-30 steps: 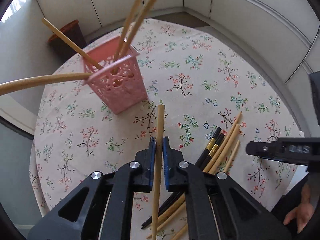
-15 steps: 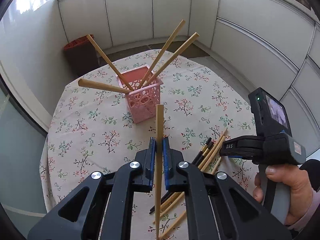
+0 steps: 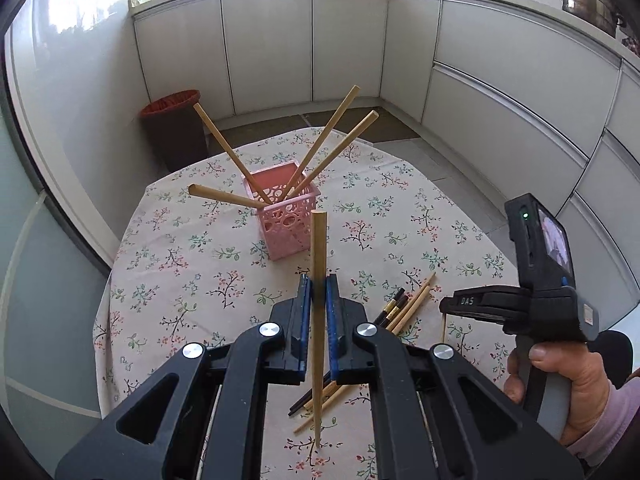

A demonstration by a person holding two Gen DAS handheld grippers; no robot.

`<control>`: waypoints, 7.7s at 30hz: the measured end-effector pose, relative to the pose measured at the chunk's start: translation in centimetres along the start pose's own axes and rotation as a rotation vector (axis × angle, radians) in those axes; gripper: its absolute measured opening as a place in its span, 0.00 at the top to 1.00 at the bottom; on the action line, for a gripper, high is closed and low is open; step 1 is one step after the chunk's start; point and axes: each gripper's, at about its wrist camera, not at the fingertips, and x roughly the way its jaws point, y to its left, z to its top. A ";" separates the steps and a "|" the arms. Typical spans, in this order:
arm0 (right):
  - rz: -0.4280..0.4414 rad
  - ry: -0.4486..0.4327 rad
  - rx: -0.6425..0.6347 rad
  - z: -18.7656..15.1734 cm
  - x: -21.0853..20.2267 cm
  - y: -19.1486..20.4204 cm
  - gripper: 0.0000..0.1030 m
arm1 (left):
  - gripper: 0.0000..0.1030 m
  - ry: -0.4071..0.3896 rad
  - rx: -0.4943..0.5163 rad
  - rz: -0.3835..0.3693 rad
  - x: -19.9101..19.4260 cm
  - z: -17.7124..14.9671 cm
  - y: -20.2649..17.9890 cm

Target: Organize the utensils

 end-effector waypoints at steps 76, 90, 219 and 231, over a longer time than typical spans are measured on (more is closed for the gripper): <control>0.286 -0.460 -0.569 11.0 -15.5 21.8 0.87 | 0.60 -0.301 -0.269 0.148 -4.1 15.2 10.3; 0.226 -0.546 -0.595 6.4 -21.2 18.0 0.59 | 0.53 -0.291 -0.268 0.157 -8.0 12.6 8.4; 0.490 -0.125 -0.209 11.9 -3.3 -3.1 0.06 | 0.94 0.421 -0.036 0.104 35.7 18.2 21.7; 0.467 -0.304 -0.354 8.4 -8.9 -1.3 0.06 | 0.94 0.105 -0.208 0.267 14.3 14.1 23.7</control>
